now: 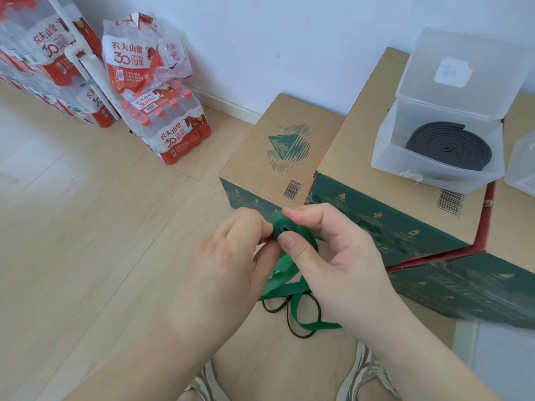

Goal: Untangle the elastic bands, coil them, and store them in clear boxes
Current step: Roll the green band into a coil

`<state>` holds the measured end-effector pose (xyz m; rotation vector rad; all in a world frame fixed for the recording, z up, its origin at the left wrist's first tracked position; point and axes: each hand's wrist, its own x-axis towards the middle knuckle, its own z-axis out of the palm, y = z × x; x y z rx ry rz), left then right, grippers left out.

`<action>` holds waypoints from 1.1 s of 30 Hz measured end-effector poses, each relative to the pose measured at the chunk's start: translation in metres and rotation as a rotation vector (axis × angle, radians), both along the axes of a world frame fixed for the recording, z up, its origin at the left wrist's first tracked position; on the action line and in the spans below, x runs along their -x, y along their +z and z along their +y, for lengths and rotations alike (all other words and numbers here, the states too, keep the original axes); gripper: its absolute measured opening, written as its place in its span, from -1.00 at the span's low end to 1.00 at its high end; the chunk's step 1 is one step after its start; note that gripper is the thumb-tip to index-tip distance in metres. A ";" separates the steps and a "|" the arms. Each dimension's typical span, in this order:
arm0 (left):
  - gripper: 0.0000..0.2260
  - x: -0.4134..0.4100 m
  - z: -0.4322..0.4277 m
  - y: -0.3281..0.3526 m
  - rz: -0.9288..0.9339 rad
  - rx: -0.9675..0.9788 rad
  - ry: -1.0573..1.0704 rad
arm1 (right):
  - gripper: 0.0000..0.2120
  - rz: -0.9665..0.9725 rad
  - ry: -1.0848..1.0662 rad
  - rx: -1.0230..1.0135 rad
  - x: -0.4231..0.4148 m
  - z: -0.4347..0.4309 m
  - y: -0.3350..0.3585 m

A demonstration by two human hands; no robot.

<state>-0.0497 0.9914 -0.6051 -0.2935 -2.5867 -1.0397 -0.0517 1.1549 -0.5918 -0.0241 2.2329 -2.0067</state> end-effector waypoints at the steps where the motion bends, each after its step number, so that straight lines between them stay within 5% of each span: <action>1: -0.83 0.000 0.001 0.000 0.006 0.010 -0.006 | -0.77 0.002 -0.009 0.003 0.000 0.001 -0.001; 7: -0.95 0.001 0.002 0.001 0.079 0.034 -0.089 | -0.71 0.016 -0.066 0.018 0.003 0.008 -0.002; 11: -0.70 0.004 0.000 0.006 0.145 0.046 -0.146 | -0.74 0.024 -0.029 -0.008 0.002 0.008 0.000; 14: -0.69 0.006 0.002 0.003 0.163 0.098 -0.221 | -0.77 0.006 -0.015 0.015 0.002 0.008 0.002; 21: -0.69 0.004 0.002 0.006 0.082 0.029 -0.153 | -0.80 -0.104 -0.041 0.169 0.002 0.007 0.009; 33: -0.87 0.004 0.000 0.007 0.062 -0.046 -0.056 | -0.79 0.050 -0.085 0.081 -0.002 0.001 0.000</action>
